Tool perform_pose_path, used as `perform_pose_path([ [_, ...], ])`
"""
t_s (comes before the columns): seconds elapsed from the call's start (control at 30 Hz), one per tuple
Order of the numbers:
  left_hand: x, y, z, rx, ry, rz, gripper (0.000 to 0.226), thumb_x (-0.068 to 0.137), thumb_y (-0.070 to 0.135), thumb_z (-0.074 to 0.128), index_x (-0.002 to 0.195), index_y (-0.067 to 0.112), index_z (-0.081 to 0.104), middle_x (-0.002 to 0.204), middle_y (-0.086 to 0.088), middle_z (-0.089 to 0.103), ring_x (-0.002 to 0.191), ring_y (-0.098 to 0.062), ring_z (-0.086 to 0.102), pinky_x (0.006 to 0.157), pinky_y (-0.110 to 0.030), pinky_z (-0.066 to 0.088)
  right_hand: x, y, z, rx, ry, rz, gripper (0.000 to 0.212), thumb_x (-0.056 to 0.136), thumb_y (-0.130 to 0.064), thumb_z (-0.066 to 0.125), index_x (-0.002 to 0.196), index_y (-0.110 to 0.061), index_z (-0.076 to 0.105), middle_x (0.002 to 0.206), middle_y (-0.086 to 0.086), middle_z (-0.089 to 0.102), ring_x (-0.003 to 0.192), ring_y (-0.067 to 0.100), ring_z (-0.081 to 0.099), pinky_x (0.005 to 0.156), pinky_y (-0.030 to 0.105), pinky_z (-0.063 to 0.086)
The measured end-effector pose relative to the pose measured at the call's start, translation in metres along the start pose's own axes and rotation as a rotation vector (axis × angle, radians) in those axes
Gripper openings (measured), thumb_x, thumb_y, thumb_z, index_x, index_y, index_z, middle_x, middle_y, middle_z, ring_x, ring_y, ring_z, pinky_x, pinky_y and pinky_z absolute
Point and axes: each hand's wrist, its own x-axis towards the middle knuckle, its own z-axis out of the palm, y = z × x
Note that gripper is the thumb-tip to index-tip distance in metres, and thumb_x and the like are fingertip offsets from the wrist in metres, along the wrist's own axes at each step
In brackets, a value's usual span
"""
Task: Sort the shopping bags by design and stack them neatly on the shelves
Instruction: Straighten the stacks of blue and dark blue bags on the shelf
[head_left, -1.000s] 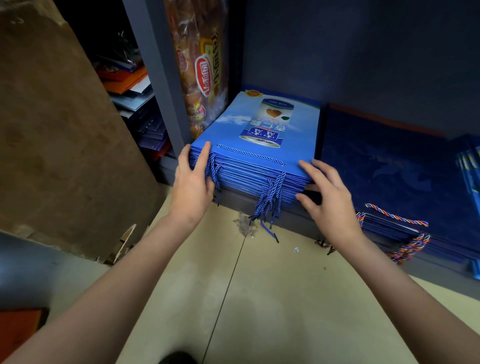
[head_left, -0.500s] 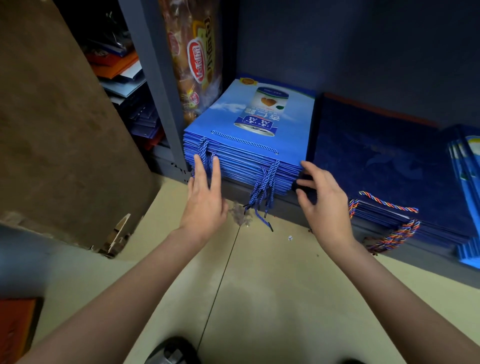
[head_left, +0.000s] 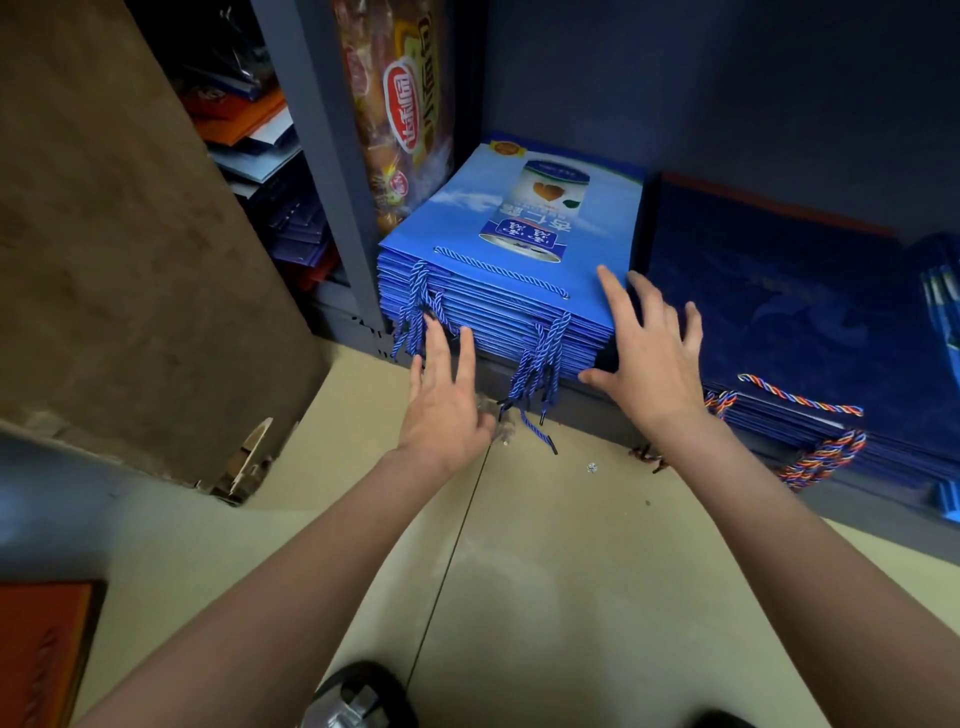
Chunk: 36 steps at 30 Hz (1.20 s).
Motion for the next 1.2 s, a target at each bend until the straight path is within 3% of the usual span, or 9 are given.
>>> perform_pose_path([
  [0.2, -0.002, 0.001, -0.001, -0.055, 0.014, 0.002, 0.089, 0.092, 0.028, 0.051, 0.147, 0.015, -0.017, 0.148, -0.014, -0.036, 0.144, -0.031, -0.009, 0.116, -0.034, 0.0, -0.002, -0.001, 0.005, 0.017, 0.038, 0.047, 0.107, 0.072, -0.039, 0.076, 0.15, -0.025, 0.004, 0.151, 0.006, 0.021, 0.135, 0.024, 0.029, 0.115, 0.047, 0.002],
  [0.43, -0.004, 0.002, 0.014, -0.053, 0.026, 0.149, 0.083, 0.091, 0.023, 0.046, 0.148, 0.009, -0.013, 0.156, -0.007, -0.016, 0.144, -0.017, -0.016, 0.118, -0.035, -0.005, -0.007, -0.004, 0.009, -0.019, 0.123, 0.054, 0.107, 0.069, -0.037, 0.079, 0.15, -0.021, 0.012, 0.146, 0.009, 0.03, 0.128, 0.027, 0.038, 0.114, 0.049, 0.008],
  [0.57, -0.012, -0.013, -0.005, -0.256, 0.383, 0.107, 0.059, 0.084, 0.01, 0.049, 0.141, 0.005, 0.033, 0.145, -0.014, 0.032, 0.136, -0.027, 0.028, 0.111, -0.029, 0.018, -0.007, -0.005, -0.006, 0.167, 0.129, -0.068, 0.104, 0.071, -0.034, 0.078, 0.15, -0.019, 0.012, 0.148, 0.011, 0.027, 0.133, 0.028, 0.03, 0.115, 0.046, 0.014],
  [0.7, -0.006, -0.027, -0.031, -0.45, 0.603, -0.071, 0.06, 0.083, 0.0, 0.051, 0.14, 0.004, 0.031, 0.146, -0.012, 0.027, 0.135, -0.022, 0.029, 0.103, -0.01, 0.013, -0.007, -0.017, -0.009, 0.064, 0.238, -0.291, 0.082, 0.079, -0.023, 0.072, 0.146, -0.012, 0.027, 0.15, 0.019, 0.027, 0.136, 0.036, 0.03, 0.112, 0.051, 0.023],
  [0.83, 0.008, -0.016, -0.043, -0.515, 0.515, -0.083, 0.076, 0.087, 0.002, 0.05, 0.149, 0.003, 0.007, 0.157, -0.012, -0.001, 0.142, -0.018, 0.008, 0.097, 0.004, 0.001, -0.012, -0.034, 0.02, -0.18, 0.242, -0.311, 0.083, 0.075, -0.018, 0.071, 0.146, -0.012, 0.027, 0.152, 0.015, 0.026, 0.14, 0.031, 0.023, 0.111, 0.054, 0.017],
  [0.97, 0.016, -0.003, -0.036, -0.54, 0.299, -0.102, 0.082, 0.089, 0.005, 0.052, 0.149, 0.006, -0.005, 0.157, -0.011, -0.013, 0.14, -0.023, 0.016, 0.098, -0.018, 0.018, -0.011, -0.033, 0.034, -0.198, 0.266, -0.308, 0.084, 0.076, -0.008, 0.068, 0.146, -0.014, 0.023, 0.152, 0.012, 0.029, 0.139, 0.027, 0.021, 0.111, 0.052, 0.011],
  [1.03, 0.018, -0.002, -0.035, -0.543, 0.284, -0.132, 0.083, 0.089, 0.007, 0.053, 0.149, 0.006, -0.005, 0.157, -0.01, -0.014, 0.141, -0.024, 0.016, 0.097, -0.017, 0.018, -0.009, -0.033, 0.033, -0.152, 0.238, -0.322, 0.084, 0.076, -0.007, 0.068, 0.146, -0.015, 0.023, 0.151, 0.012, 0.029, 0.138, 0.027, 0.025, 0.112, 0.053, 0.013],
  [1.1, 0.018, -0.007, -0.034, -0.547, 0.322, -0.122, 0.081, 0.089, 0.007, 0.053, 0.15, 0.007, -0.001, 0.158, -0.009, -0.006, 0.142, -0.021, 0.014, 0.097, -0.01, 0.014, -0.008, -0.031, 0.027, -0.026, 0.212, -0.351, 0.072, 0.084, -0.013, 0.062, 0.146, -0.015, 0.025, 0.152, 0.011, 0.028, 0.138, 0.026, 0.026, 0.111, 0.052, 0.013],
  [1.2, 0.016, -0.021, -0.029, -0.599, 0.391, -0.082, 0.073, 0.088, 0.011, 0.057, 0.149, 0.008, 0.016, 0.148, -0.007, 0.031, 0.132, -0.018, 0.034, 0.099, -0.01, 0.02, -0.01, -0.015, 0.004, 0.178, 0.268, -0.302, 0.049, 0.092, -0.023, 0.042, 0.139, -0.01, 0.039, 0.144, 0.013, 0.038, 0.132, 0.023, 0.031, 0.112, 0.046, 0.016],
])
